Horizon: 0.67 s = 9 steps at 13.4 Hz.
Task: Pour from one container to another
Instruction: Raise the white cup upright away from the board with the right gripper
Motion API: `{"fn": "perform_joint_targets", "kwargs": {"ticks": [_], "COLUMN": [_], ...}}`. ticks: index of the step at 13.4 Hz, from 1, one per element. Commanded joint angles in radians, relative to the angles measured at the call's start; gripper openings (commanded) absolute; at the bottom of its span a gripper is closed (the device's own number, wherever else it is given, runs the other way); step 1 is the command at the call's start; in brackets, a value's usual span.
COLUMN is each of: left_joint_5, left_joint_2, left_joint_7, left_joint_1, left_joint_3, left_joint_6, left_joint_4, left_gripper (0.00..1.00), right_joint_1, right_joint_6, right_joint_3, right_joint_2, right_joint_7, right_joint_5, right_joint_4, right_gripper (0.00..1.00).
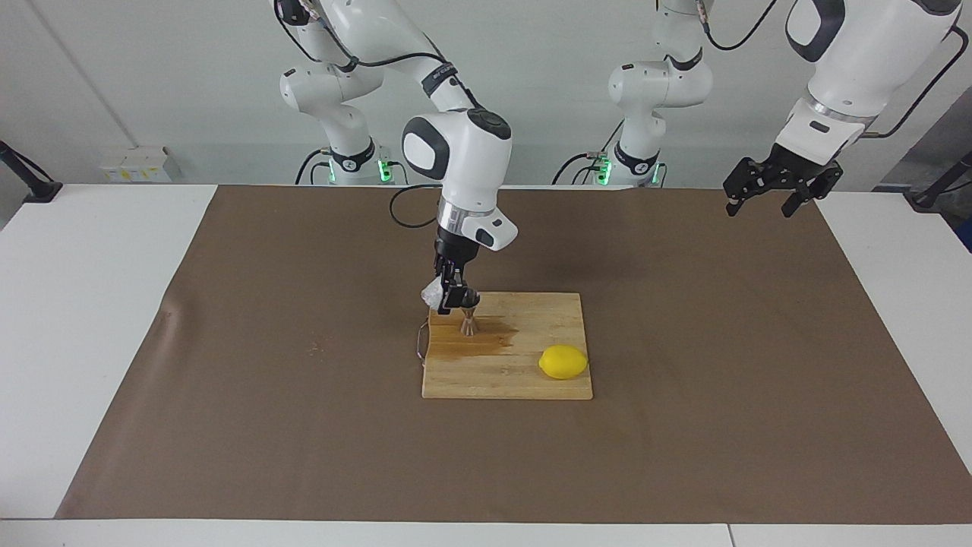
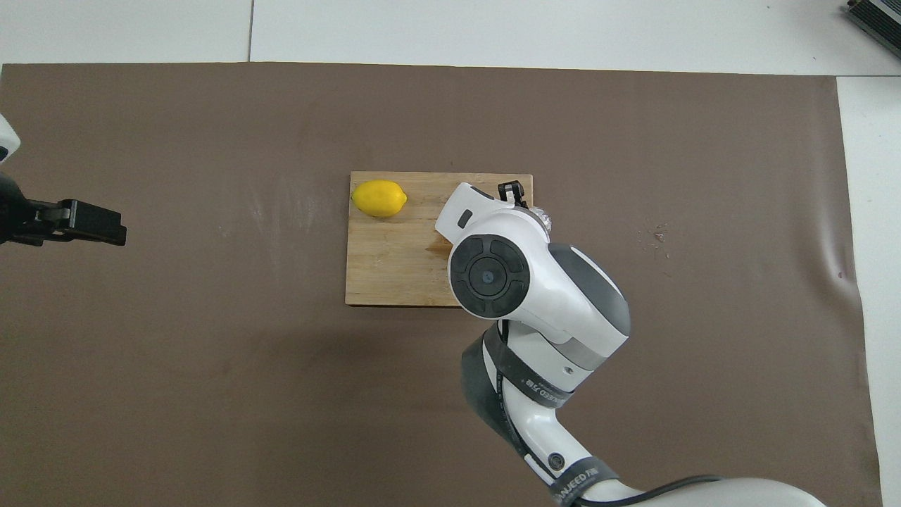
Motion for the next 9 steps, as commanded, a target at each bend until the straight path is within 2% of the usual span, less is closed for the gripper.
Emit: {"fn": "perform_joint_targets", "kwargs": {"ticks": [1, 6, 9], "left_joint_5": [0.009, 0.009, 0.009], "left_joint_2": [-0.020, -0.020, -0.020], "left_joint_7": [-0.010, -0.010, -0.010], "left_joint_1": [0.008, 0.008, 0.008], "left_joint_3": [-0.006, -0.006, -0.006], "left_joint_6": [-0.018, -0.016, -0.016], "left_joint_4": [-0.011, -0.011, -0.011], "left_gripper": [1.00, 1.00, 1.00], "right_joint_1": [-0.017, -0.065, -0.067], "right_joint_6": [0.029, 0.044, 0.043], "right_joint_3": [0.009, 0.009, 0.009], "right_joint_2": [-0.027, -0.056, -0.079], "right_joint_7": [0.026, -0.057, -0.079], "right_joint_5": [0.043, 0.250, 0.322], "right_joint_4": [-0.035, -0.026, -0.026], "right_gripper": [0.26, 0.26, 0.26]}}
